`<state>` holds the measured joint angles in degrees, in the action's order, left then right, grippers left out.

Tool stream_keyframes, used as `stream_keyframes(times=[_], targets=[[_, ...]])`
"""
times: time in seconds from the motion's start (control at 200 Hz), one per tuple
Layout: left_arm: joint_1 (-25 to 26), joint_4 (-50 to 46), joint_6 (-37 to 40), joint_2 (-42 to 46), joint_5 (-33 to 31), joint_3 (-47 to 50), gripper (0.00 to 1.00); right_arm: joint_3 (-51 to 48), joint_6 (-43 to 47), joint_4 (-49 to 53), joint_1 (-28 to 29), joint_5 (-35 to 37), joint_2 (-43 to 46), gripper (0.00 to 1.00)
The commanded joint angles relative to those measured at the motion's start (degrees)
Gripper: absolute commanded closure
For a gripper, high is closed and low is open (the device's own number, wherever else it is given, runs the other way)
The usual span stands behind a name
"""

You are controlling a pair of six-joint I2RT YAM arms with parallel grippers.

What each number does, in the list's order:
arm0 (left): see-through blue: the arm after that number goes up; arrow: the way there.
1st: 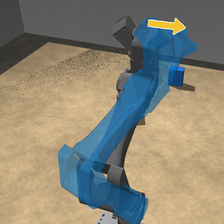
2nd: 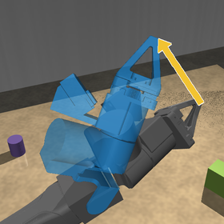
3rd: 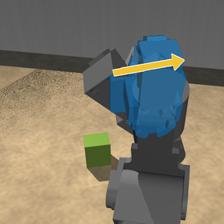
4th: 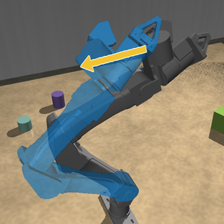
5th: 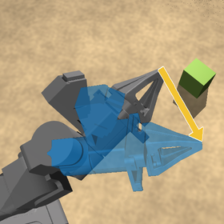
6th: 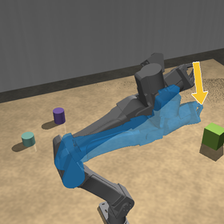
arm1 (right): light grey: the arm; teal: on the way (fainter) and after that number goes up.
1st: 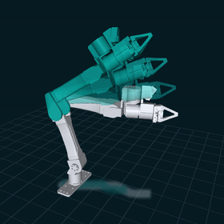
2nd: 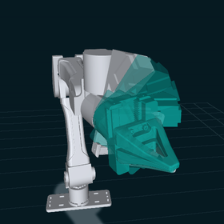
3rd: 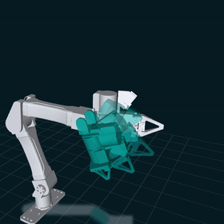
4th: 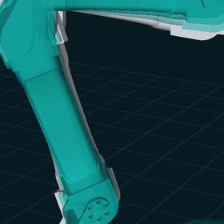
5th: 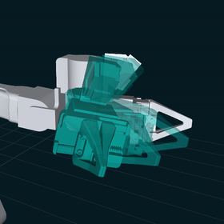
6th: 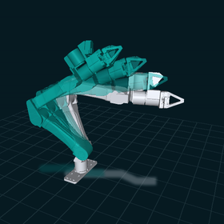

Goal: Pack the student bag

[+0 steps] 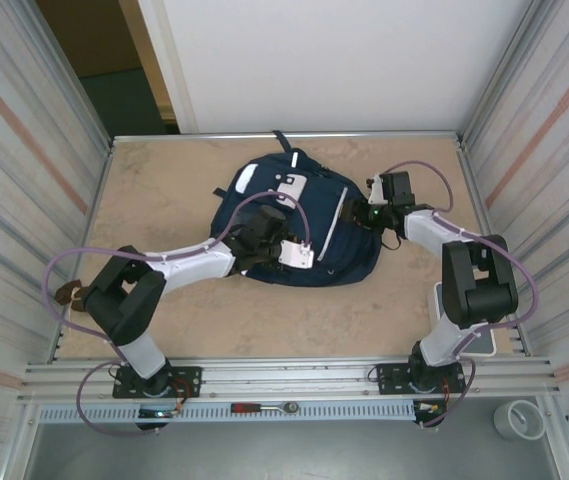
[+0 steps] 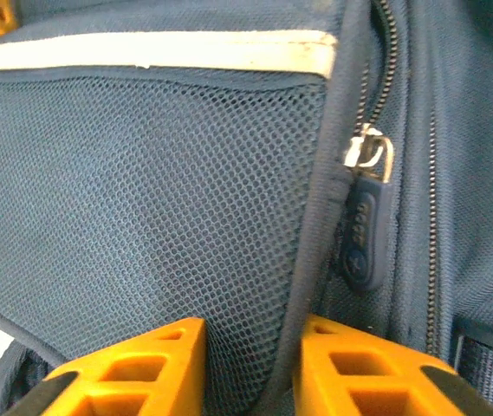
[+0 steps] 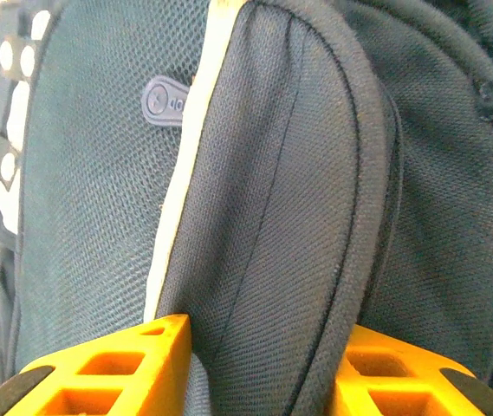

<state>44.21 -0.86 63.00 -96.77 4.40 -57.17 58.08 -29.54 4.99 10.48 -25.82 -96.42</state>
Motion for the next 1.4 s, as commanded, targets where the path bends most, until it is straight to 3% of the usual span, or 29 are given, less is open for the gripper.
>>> stream_keyframes(times=[0.0, 0.145, 0.351, 0.461, 0.621, 0.771, 0.932, 1.137, 1.257, 1.393], targets=[[0.17, -0.47, -2.78, -1.44, 3.01, -0.07, 0.74, 4.49, -0.19, 0.96, 0.07, -2.35, -2.78, 0.64], [0.14, 2.99, -9.18, -1.34, 3.19, 1.55, 0.83, 9.92, 0.62, 4.07, 0.07, -5.01, -6.17, 0.62], [-0.1, 6.41, -19.62, 0.91, 6.52, 3.22, 0.94, 9.89, 3.27, 9.17, -1.65, -1.64, 0.04, 0.54], [-0.85, 11.62, -24.39, 3.41, 9.41, 6.3, 1.0, 5.63, 3.22, 9.11, -1.71, 0.58, 6.54, 0.53], [-2.15, 14.13, -29.12, 4.6, 14.36, 7.94, 1.0, -5.22, 1.67, 4.89, 0.04, 4.05, 17.13, 0.53], [-2.52, 14.64, -30.9, 3.8, 15.84, 8.28, 1.0, -16.83, -0.25, -4.26, 7.05, 8.48, 25.39, 0.57], [-3.75, 16.36, -33.8, 3.27, 19.05, 8.38, 1.0, -25.77, -0.99, -12.64, 17.86, 19.04, 31.59, 0.61], [-4.08, 18.08, -34.97, 2.28, 20.57, 8.84, 1.0, -32.15, -2.13, -22.82, 25.67, 24.32, 30.13, 0.67], [-4.11, 17.68, -35.23, 1.78, 20.95, 8.36, 1.0, -33.2, -2.29, -26.28, 28.77, 27.28, 28.51, 0.69], [-4.13, 17.09, -35.38, 1.7, 20.92, 8.35, 1.0, -33.22, -3.45, -19.86, 31.18, 38.46, 32.88, 0.65]])
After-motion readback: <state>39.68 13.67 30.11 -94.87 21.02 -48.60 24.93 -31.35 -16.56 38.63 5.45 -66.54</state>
